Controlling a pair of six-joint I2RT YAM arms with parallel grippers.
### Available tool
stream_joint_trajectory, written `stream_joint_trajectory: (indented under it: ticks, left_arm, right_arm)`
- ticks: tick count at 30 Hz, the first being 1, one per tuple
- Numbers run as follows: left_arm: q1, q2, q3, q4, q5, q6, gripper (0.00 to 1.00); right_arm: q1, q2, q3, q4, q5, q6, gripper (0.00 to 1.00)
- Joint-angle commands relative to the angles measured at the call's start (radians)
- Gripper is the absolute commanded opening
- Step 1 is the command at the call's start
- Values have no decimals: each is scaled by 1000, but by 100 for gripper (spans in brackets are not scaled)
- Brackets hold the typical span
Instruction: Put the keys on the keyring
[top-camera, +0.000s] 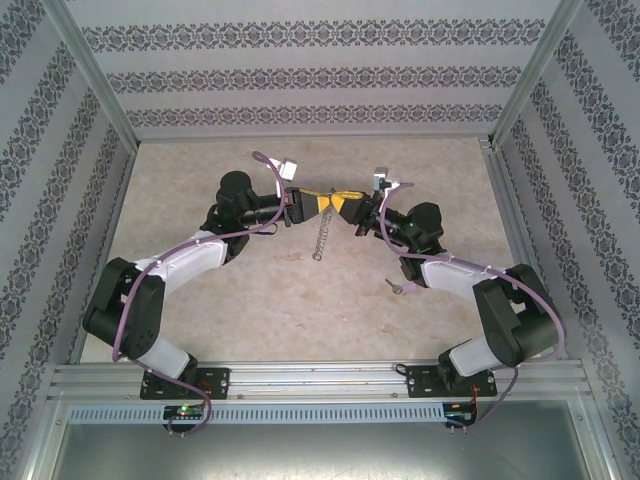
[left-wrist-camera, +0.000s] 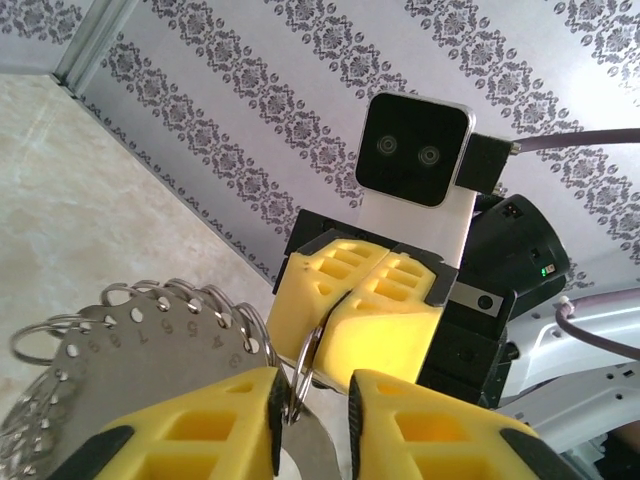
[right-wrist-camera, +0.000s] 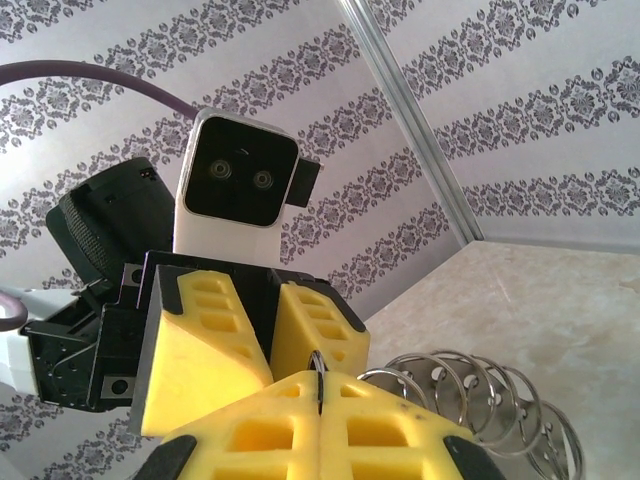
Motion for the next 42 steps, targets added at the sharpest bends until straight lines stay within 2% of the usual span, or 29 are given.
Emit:
stream_joint_trajectory:
  ticks: [1,7,15,19,20,21,23,26,28,31,36,37,39,42]
  left_arm:
    - [8,17,4,73,29,-18,22]
    - [9,18,-4,88,30,-23,21]
    - [9,16,-4,91,31,-22,10]
    - [9,14,-5,93,32,-18,0]
    - [9,11,-5,90,31,-12,0]
    - [9,7,-8,85,31,0,0]
    - [9,-5,-15,68,26,33,0]
    - [9,-33,-31,33,8,101,0]
    - [8,-54,-42,5,-12,151,0]
    - [7,-87,-60,-48,-51,230,0]
    - [3,-129,-82,-117,-111,338,0]
    - [4,-136,-91,-119,-126,352,0]
    - [1,-156,-104,-123,-148,378,0]
    - [1,-175,-111,-145,-160,413,0]
  right_arm:
    - [-4,4,16,56,-10,6,0]
    - [-7,4,15,54,-3,2,0]
    - [-7,1,16,48,-4,2,0]
    - [-7,-6,18,40,-6,5,0]
    - [-11,-11,17,30,2,8,0]
    - [-16,-19,14,19,11,12,7]
    - [-32,-46,0,-5,46,26,31]
    - [-59,-111,-19,-99,108,36,50]
    - [-72,-167,-34,-191,154,24,54]
    - [-82,-273,-46,-421,276,-25,60]
    - [-89,-439,-79,-720,460,-75,74]
    - [-89,-467,-85,-765,488,-79,78]
    - [-89,-529,-93,-879,575,-71,98]
    - [-94,-602,-100,-1027,676,-56,98]
